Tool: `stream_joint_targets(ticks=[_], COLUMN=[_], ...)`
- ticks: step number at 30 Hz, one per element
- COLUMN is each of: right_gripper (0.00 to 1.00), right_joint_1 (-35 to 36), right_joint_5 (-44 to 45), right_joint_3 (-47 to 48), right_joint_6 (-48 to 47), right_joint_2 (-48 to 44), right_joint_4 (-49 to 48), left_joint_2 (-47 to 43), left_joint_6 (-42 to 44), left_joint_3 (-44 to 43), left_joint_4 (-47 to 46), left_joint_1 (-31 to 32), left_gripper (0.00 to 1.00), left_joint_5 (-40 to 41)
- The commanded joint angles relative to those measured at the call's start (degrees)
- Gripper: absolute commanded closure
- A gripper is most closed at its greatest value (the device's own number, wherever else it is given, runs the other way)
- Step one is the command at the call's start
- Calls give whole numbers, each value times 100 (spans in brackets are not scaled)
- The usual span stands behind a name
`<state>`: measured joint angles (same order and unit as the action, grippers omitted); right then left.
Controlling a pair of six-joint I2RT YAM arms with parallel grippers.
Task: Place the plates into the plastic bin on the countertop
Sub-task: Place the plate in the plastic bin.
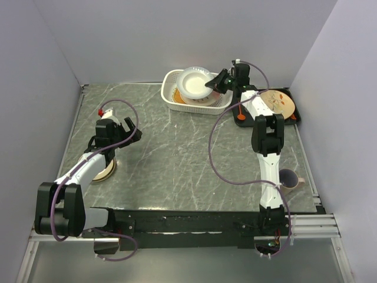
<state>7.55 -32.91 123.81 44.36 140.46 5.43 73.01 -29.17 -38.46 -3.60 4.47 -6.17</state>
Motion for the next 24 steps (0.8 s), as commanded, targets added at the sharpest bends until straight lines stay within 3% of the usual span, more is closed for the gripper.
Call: stream_joint_targets(ticks=[1, 24], right_gripper=[100, 88], right_joint_1=[-35, -96], right_joint_5=[47, 416], right_joint_3=[310, 38], right_joint_6=[170, -6], right_joint_2=[-90, 78], right_joint_4=[-622, -122], left_joint_2=[-199, -129], left_joint_6=[96, 122], left_joint_3=[31, -48], left_joint_4=[-141, -71], left_joint_1=[-8, -8], left_gripper=[1, 1], left_joint_5=[64, 2])
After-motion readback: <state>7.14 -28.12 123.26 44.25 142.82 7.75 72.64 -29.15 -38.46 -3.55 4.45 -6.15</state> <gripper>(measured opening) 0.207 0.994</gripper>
